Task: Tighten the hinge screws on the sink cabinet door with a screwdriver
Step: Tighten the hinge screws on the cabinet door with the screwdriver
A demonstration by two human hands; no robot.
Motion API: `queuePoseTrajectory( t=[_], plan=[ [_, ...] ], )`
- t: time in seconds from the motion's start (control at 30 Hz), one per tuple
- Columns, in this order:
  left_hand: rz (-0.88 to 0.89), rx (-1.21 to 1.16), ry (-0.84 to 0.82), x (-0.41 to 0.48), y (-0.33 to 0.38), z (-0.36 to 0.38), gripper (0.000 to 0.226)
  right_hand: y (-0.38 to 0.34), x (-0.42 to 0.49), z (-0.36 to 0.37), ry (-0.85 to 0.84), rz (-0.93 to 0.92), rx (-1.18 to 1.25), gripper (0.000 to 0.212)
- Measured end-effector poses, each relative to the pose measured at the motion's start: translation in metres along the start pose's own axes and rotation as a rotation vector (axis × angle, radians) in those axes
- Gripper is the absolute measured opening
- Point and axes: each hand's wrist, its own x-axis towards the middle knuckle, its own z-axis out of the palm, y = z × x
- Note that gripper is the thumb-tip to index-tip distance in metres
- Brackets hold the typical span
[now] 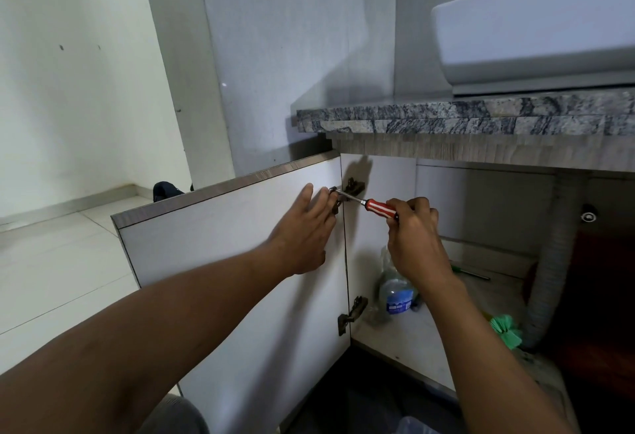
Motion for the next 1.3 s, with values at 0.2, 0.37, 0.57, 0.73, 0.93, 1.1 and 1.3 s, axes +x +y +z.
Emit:
queuePoseTrajectory(
  t=[0.2,0.37,0.57,0.73,0.93,1.1,1.3],
  plan=[
    [-0.002,0.014,0.004,0.0,0.001,0.001,0.08,0.0,0.008,-0.006,0.134,0.104,0.324,0.04],
    [-0.01,-0.001,-0.006,0.0,0.002,0.002,0.081,-0.005,0.013,0.0,0.133,0.188,0.398,0.029],
    [-0.007,-0.007,-0.002,0.001,0.003,0.002,0.079,0.003,0.023,-0.008,0.066,0.169,0.452,0.029],
    [-0.024,-0.041,0.008,-0.001,0.004,0.006,0.082,0.002,0.026,-0.008,0.084,0.213,0.329,0.029],
    [-0.022,-0.062,0.006,-0.001,0.002,0.01,0.081,0.003,0.019,0.004,0.104,0.221,0.468,0.031],
    [-0.021,-0.038,0.012,-0.001,0.004,0.012,0.082,0.0,0.019,0.0,0.183,0.232,0.367,0.038],
    [-0.031,-0.001,0.018,-0.004,0.004,0.014,0.084,0.0,0.016,0.002,0.118,0.151,0.386,0.019]
  ],
)
